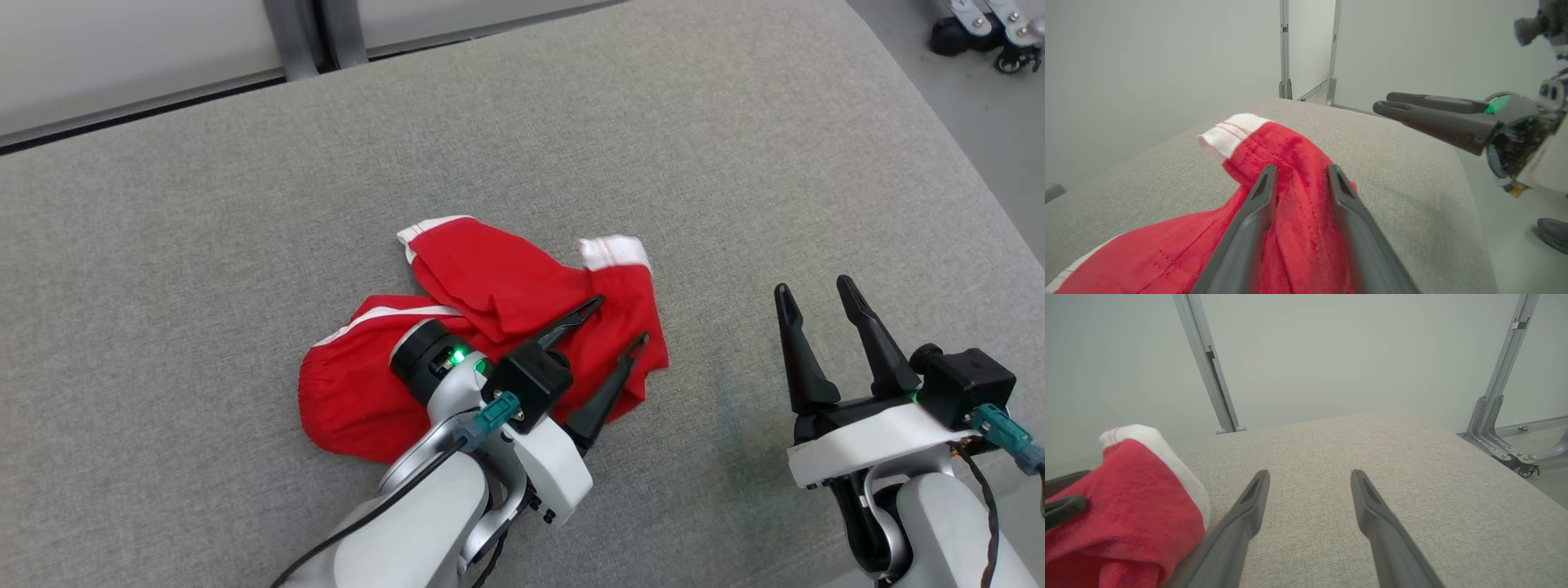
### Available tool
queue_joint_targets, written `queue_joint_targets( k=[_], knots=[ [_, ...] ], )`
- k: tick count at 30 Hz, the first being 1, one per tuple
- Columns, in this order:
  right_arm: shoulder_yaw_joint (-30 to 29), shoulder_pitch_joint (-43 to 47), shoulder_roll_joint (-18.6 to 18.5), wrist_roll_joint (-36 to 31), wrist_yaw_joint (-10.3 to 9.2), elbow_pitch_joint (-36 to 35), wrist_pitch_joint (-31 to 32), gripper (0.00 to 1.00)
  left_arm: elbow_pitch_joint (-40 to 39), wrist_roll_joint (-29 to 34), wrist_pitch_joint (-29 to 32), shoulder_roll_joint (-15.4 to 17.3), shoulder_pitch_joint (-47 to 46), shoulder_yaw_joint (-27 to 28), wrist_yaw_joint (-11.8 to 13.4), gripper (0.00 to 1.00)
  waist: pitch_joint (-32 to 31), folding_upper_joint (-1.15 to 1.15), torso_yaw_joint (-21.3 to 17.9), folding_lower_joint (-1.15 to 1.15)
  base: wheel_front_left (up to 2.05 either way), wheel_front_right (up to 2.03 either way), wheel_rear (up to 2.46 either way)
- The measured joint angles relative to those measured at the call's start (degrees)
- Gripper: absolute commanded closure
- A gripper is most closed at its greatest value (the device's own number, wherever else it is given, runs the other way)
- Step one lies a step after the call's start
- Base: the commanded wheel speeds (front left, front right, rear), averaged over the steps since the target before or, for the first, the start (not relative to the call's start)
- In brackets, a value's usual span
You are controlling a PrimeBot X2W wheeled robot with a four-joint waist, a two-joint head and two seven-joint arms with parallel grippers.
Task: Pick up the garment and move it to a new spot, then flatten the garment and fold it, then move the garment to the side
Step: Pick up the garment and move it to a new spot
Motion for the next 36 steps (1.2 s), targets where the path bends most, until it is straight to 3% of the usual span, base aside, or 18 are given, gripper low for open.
queue_joint_targets(
  k=[4,10,17,20,29,36],
  knots=[
    [-0.34,-0.53,0.27,0.38,0.0,0.82,-0.74,0.0,2.07,-0.99,-1.8,0.03,-0.43,-2.91,-0.11,0.0,1.94,0.0,-0.74,0.0,0.0,0.0,0.0],
    [-0.32,-1.29,-0.31,0.36,0.0,1.33,-1.13,0.0,0.71,-2.25,-5.72,0.13,-0.38,-1.4,2.01,0.0,1.3,0.0,2.51,0.0,0.0,0.0,0.0],
    [-1.36,-1.3,-1.63,-0.18,0.0,0.53,-0.51,0.0,-3.49,-5.13,-7.53,2.98,1.49,7.68,7.45,0.0,-0.62,0.0,7.83,0.0,0.0,0.0,0.0],
    [-1.58,-0.83,-1.94,-0.58,0.0,-0.02,0.23,0.0,-4.07,-7.04,-7.69,4.64,3.09,12.01,8.62,0.0,-1.59,0.0,10.01,0.0,0.0,0.0,0.0],
    [-2.68,1.77,-2.43,-1.45,0.0,-2.01,2.45,0.0,-4.66,-10.7,-7.78,10.27,10.01,23.93,9.33,0.0,-5.34,0.0,15.06,0.0,0.0,0.0,0.0],
    [-3.14,4.82,-2.24,-1.86,0.0,-3.53,4.21,0.0,-6.27,-10.92,-7.78,12.9,18.21,28.76,8.23,0.0,-9.03,0.0,17.34,0.0,0.0,0.0,0.0]
  ],
)
